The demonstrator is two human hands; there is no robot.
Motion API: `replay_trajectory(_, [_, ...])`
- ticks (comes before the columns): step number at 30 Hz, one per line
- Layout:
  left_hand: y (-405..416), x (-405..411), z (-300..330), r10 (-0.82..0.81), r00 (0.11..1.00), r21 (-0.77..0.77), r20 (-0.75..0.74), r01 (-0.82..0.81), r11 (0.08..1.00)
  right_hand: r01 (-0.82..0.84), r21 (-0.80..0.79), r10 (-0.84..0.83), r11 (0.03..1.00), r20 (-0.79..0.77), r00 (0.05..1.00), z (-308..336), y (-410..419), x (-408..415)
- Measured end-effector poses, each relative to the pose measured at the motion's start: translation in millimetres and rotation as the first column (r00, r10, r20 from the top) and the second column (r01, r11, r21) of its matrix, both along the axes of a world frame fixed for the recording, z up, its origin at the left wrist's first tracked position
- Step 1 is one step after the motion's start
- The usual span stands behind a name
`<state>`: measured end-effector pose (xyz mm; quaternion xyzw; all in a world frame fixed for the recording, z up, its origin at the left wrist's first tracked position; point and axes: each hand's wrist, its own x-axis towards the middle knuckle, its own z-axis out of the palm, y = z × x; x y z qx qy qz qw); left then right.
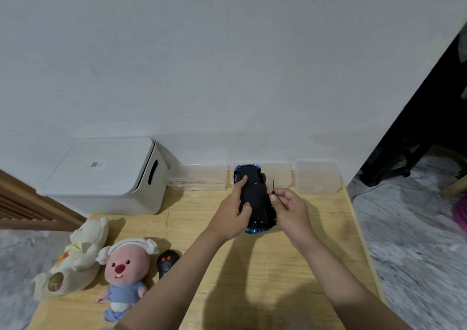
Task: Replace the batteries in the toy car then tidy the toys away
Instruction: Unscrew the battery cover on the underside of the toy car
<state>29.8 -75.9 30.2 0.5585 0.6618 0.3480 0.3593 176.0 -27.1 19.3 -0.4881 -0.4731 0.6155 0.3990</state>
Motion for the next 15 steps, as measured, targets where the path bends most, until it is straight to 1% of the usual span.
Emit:
replay_trajectory(4, [-0.1,-0.8,-2.6,0.049,0.999,0.036,0.005,-0.05,0.998,0.005,0.032,-0.005,0.999,0.011,1.0,0.6,-2.7,-0.8])
replay_trajectory(8, [0.1,-0.1,-1.5,0.05,0.999,0.052,0.017,-0.05,0.997,0.007,0.041,-0.007,0.999,0.007,1.0,-1.4,-5.2,0.0])
replay_trajectory(13, [0.4,-1.1,-3.4,0.061,0.996,0.069,0.066,-0.066,0.995,0.014,0.066,-0.015,0.998,0.014,1.0,-0.9,-5.8,1.1])
replay_trajectory(15, [0.5,-1.6,-4.7,0.088,0.988,0.073,0.129,-0.098,0.992,0.013,0.064,-0.014,0.998,0.016,1.0,-0.6,-4.9,2.7])
